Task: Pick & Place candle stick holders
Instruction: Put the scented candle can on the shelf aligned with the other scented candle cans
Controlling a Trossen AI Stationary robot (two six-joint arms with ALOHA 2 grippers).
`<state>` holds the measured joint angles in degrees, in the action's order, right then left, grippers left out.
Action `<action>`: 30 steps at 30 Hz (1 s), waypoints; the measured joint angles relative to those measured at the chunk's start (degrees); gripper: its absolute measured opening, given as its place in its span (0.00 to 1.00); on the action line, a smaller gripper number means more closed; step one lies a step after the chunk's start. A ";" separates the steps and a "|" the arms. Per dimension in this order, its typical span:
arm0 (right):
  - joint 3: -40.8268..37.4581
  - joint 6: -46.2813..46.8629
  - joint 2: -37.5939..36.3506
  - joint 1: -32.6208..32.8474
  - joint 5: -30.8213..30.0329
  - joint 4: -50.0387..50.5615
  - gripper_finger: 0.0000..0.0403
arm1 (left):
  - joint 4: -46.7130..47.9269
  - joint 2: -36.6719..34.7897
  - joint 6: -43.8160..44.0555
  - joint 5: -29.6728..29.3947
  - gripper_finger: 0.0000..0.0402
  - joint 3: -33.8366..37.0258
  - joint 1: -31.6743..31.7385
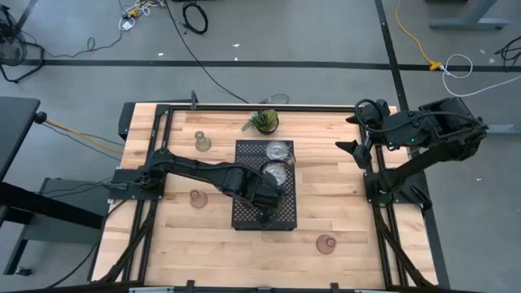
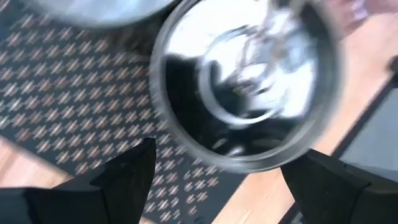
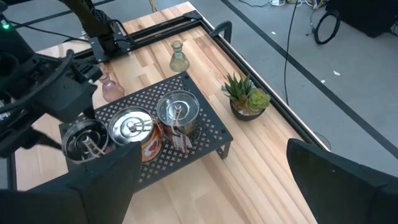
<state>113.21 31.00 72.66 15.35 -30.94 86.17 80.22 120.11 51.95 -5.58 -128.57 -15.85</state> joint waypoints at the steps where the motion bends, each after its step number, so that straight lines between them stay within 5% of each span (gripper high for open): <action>1: 0.00 0.00 0.00 0.00 0.02 0.00 0.99 | -1.23 0.00 -0.36 -0.03 0.83 0.00 0.08; 30: 0.00 0.22 0.00 0.01 0.00 0.00 0.99 | -4.92 -0.02 -0.40 2.18 0.83 0.00 1.28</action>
<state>113.21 31.22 72.66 15.37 -30.93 86.17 75.30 120.09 51.55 -3.41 -128.57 -14.57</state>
